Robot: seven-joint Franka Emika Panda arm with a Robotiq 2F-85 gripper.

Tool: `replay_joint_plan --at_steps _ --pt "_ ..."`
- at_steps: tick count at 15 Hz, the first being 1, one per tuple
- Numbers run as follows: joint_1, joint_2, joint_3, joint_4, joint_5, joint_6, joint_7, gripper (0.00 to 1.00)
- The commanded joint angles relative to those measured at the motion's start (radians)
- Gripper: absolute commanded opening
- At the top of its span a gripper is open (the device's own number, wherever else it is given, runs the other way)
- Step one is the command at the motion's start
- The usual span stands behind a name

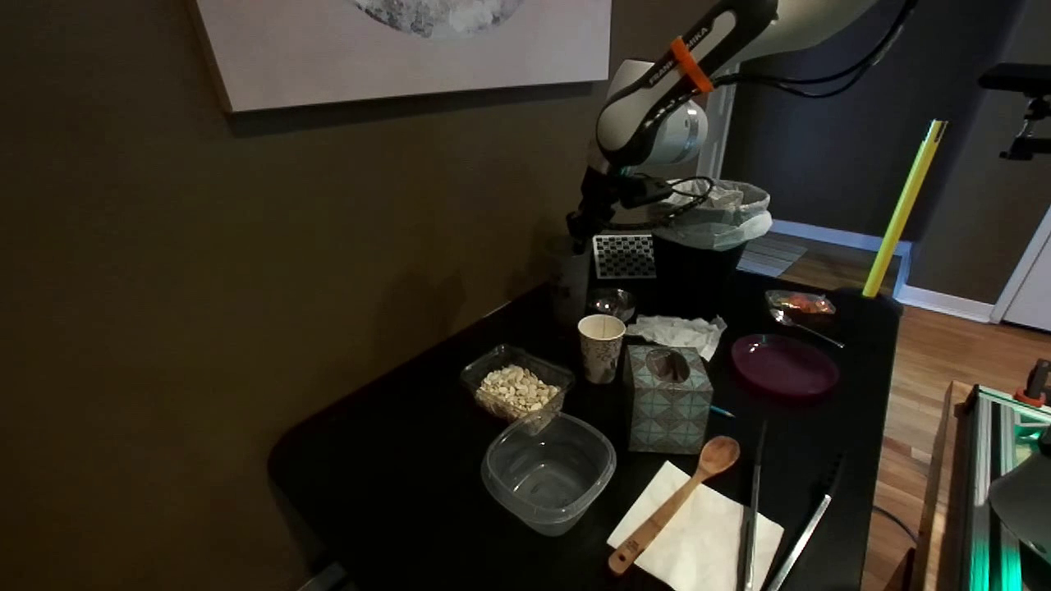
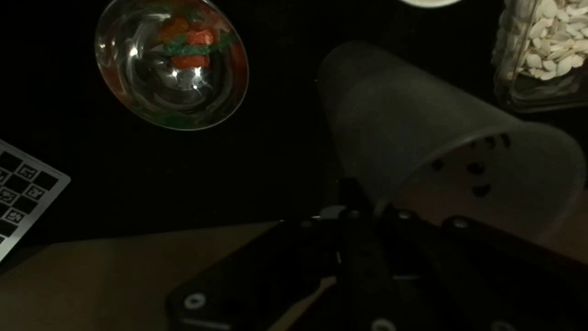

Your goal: Push the closest cup forward, then then pour out the contents from the furthest cup into the closest cup

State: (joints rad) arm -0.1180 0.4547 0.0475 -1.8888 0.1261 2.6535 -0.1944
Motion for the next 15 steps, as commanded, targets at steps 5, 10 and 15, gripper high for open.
replay_joint_plan --at_steps 5,10,15 --pt "0.021 -0.128 -0.054 -0.144 -0.146 0.013 -0.026 0.01" --pt "0.055 -0.161 -0.114 -0.212 -0.312 0.061 0.005 0.01" --pt "0.104 -0.180 -0.180 -0.280 -0.478 0.180 0.079 0.01"
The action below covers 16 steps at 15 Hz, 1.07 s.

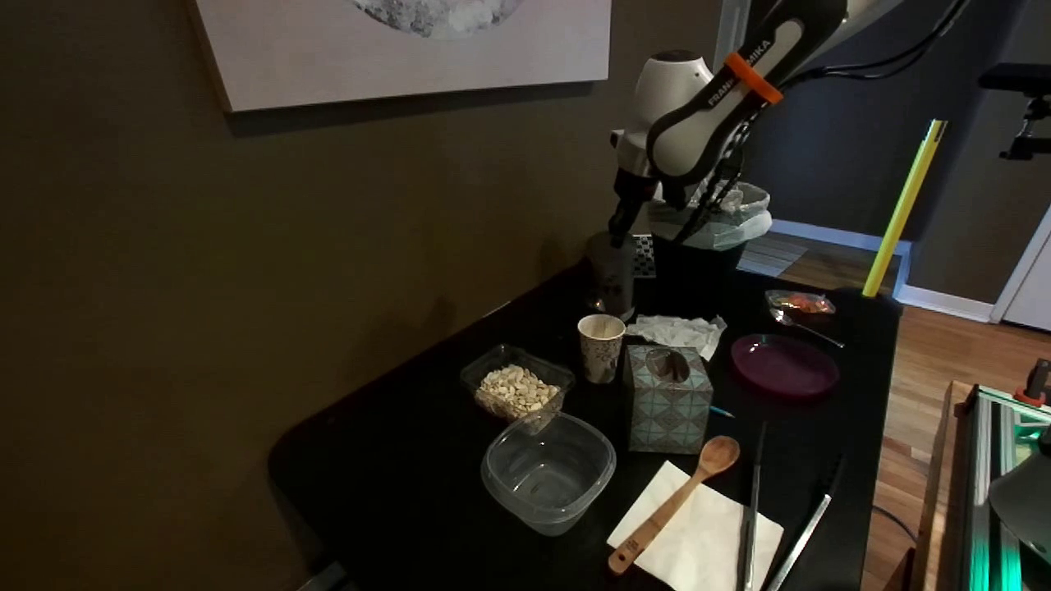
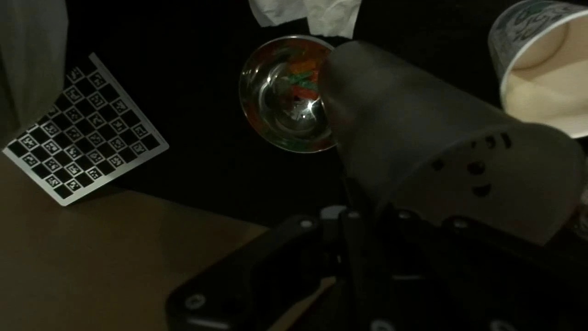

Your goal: Push the closest cup forward, then then pour out the contents from the furthest cup into the closest cup

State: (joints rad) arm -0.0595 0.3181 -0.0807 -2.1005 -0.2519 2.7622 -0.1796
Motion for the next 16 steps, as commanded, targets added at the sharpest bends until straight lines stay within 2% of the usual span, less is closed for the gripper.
replay_joint_plan --at_steps 1,4,5,6,9,10,13,16 --pt "0.059 -0.045 -0.068 -0.079 -0.134 0.093 0.085 0.01" --pt "0.105 -0.049 -0.120 -0.100 -0.227 0.149 0.157 0.01" --pt "0.064 -0.013 -0.075 -0.059 -0.157 0.112 0.094 0.01" --pt "0.068 -0.013 -0.080 -0.061 -0.162 0.116 0.100 0.06" --pt "0.067 -0.008 -0.079 -0.061 -0.160 0.116 0.100 0.06" --pt "0.067 -0.008 -0.079 -0.061 -0.160 0.116 0.100 0.01" --pt "0.099 -0.019 -0.094 -0.081 -0.231 0.132 0.084 0.01" --pt "0.142 -0.021 -0.124 -0.082 -0.324 0.126 0.123 0.01"
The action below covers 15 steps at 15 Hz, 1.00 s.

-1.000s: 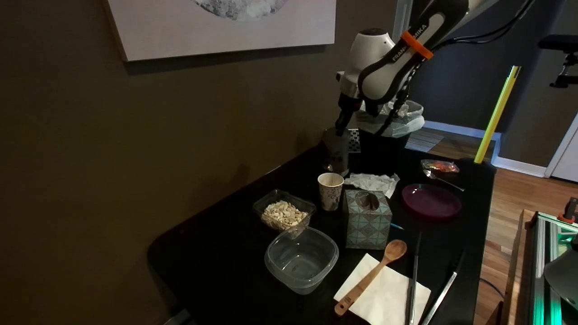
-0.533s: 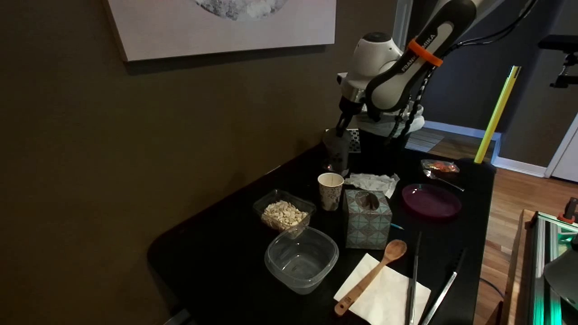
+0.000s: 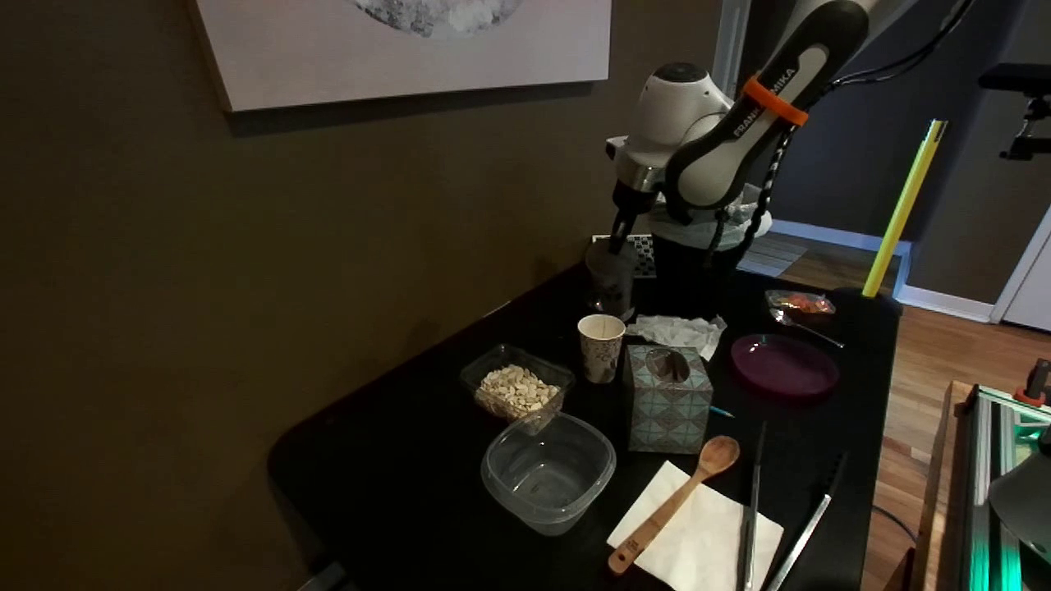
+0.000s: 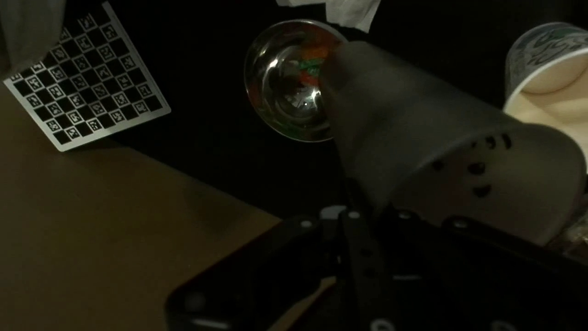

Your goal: Push the closest cup forward, then then pour out the contents from the furthest cup into the closest cup

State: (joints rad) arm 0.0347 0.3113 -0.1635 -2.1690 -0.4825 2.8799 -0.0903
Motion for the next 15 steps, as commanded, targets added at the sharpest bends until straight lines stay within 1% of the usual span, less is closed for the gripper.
replay_joint_plan --at_steps 1,3,6,15 --pt "0.064 -0.013 -0.056 -0.012 -0.130 0.007 0.050 0.01" --pt "0.095 -0.012 -0.084 -0.009 -0.207 0.006 0.085 0.01" --pt "0.155 -0.005 -0.146 -0.001 -0.355 0.025 0.192 0.01" --pt "0.279 -0.001 -0.237 0.020 -0.687 0.001 0.542 0.01"
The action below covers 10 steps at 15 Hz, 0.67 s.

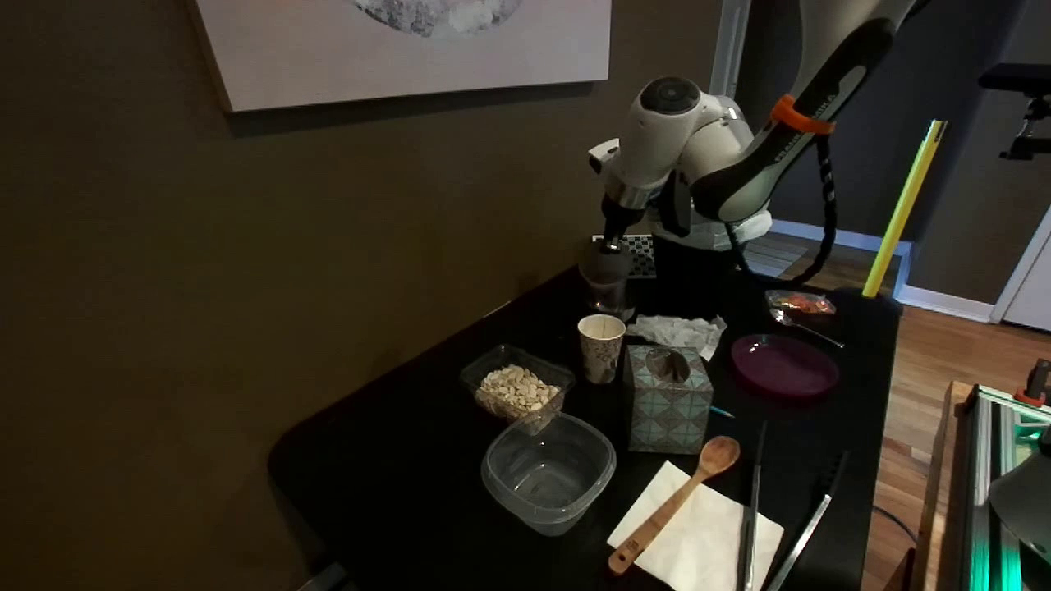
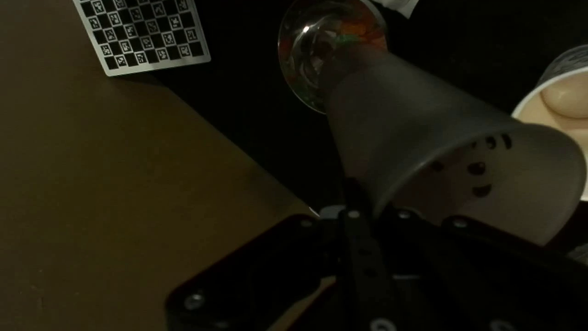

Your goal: Push the closest cup forward, then then pour out the contents from the furthest cup into the closest cup

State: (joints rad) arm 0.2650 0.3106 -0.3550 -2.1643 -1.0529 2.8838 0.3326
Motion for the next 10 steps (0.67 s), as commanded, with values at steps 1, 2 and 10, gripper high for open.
replay_joint_plan --at_steps 1,2,10 --pt "0.059 -0.002 -0.052 0.017 -0.154 -0.007 0.154 0.01" --pt "0.068 -0.002 -0.058 0.019 -0.193 -0.009 0.192 0.01" --pt "0.111 -0.007 -0.075 0.015 -0.488 -0.042 0.466 0.01"
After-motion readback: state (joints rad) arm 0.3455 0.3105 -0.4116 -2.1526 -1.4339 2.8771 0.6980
